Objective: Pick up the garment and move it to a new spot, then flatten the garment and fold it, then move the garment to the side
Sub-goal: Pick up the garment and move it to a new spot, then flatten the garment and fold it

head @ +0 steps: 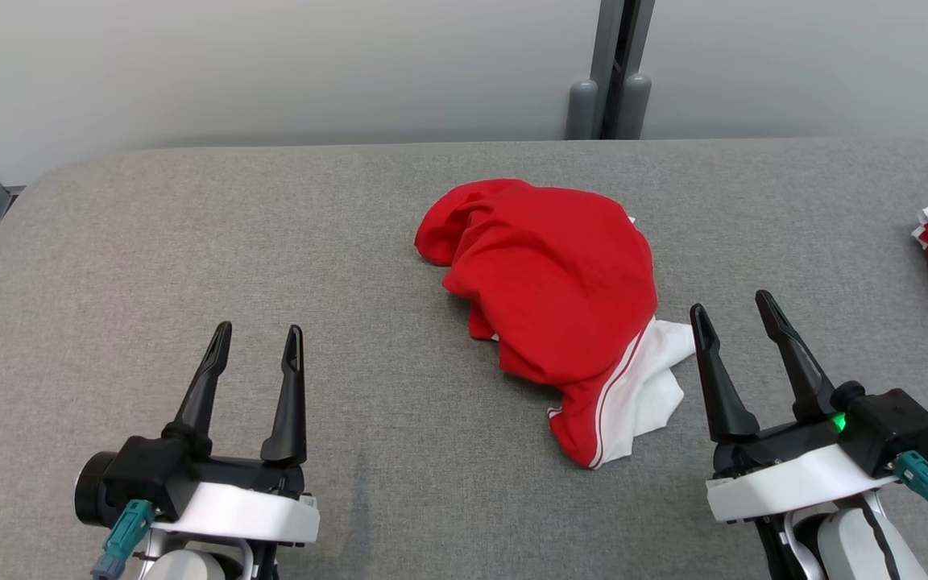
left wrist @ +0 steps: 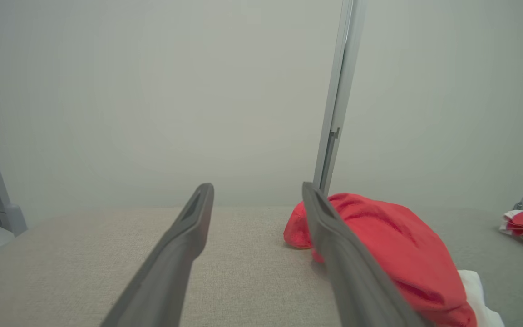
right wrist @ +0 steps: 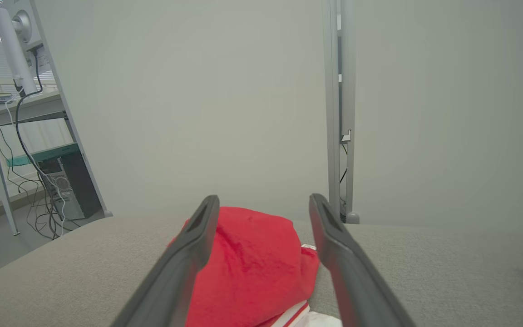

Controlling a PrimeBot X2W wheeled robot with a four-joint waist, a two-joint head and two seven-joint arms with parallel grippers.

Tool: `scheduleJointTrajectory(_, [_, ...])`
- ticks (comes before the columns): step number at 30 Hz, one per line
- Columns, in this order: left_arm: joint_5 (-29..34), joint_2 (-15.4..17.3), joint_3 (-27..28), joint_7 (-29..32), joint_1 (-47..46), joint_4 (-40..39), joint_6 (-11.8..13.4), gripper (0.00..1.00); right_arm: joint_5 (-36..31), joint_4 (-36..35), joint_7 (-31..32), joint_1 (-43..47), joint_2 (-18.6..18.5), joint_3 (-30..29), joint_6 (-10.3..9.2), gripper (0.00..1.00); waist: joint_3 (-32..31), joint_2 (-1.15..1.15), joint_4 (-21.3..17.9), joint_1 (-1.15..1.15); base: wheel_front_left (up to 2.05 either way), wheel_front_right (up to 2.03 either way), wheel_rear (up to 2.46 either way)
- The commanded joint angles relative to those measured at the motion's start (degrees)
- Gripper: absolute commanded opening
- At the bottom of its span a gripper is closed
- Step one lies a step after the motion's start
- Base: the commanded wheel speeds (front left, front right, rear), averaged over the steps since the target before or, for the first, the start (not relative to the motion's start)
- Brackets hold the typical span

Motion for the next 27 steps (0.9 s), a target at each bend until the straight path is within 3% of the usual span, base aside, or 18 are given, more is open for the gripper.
scheduleJointTrajectory(1, [-0.18,0.1,0.08,-0.14,0.16,-0.34,-0.21,1.0,0.21,-0.05,-0.08,0.36,-0.25,-0.14,-0.02,1.0,0.16,0.0,-0.27,0.0,0.0,0.0,0.0])
scheduleJointTrajectory(27, [-1.38,0.09,-2.88,-0.15,-0.91,0.34,-0.04,1.0,0.3,0.51,-0.08,-0.13,-0.26,-1.0,-0.02,1.0,1.15,0.0,-0.78,0.0,0.0,0.0,0.0])
